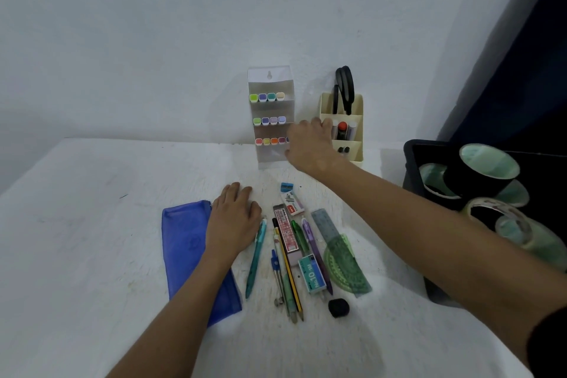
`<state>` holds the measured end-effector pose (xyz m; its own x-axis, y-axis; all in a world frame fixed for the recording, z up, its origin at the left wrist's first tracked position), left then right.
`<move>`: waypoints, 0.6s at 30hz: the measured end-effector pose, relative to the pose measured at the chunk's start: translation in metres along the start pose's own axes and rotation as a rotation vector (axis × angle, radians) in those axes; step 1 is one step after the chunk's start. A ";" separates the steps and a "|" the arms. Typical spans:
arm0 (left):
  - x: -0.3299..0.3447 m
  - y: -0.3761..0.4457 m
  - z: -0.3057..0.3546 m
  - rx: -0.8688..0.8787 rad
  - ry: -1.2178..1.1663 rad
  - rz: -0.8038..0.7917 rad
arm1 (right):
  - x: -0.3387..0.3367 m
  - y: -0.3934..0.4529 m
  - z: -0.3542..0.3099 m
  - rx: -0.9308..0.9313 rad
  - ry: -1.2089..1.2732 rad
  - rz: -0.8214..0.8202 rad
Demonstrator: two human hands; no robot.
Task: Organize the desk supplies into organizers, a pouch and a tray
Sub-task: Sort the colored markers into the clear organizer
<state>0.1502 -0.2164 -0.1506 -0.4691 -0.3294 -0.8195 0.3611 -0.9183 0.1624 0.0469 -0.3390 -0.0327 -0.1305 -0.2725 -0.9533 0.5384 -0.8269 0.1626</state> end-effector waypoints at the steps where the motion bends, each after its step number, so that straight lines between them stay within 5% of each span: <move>1: -0.002 0.000 -0.002 -0.022 -0.058 0.007 | -0.004 -0.004 0.000 -0.024 0.007 0.035; 6: -0.011 0.006 -0.002 -0.156 -0.302 -0.050 | -0.031 -0.032 0.005 -0.128 0.217 0.168; 11: -0.022 0.002 0.028 -0.097 -0.310 -0.070 | -0.015 -0.067 -0.007 -0.226 0.517 -0.001; 18: -0.024 -0.014 0.040 -0.124 -0.246 -0.145 | 0.045 -0.096 -0.021 -0.212 0.417 -0.359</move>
<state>0.1239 -0.2043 -0.1108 -0.6984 -0.2536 -0.6692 0.3646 -0.9307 -0.0278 0.0064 -0.2616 -0.0967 -0.0197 0.2588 -0.9657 0.6810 -0.7037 -0.2025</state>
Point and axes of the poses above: each hand's wrist, its own y-axis towards the middle knuckle, its own x-axis out of the palm, z = x × y, the point moved 10 cm from there along y, towards the middle knuckle, and after that the axes turned 11 degrees about -y, right-handed, at the moved point
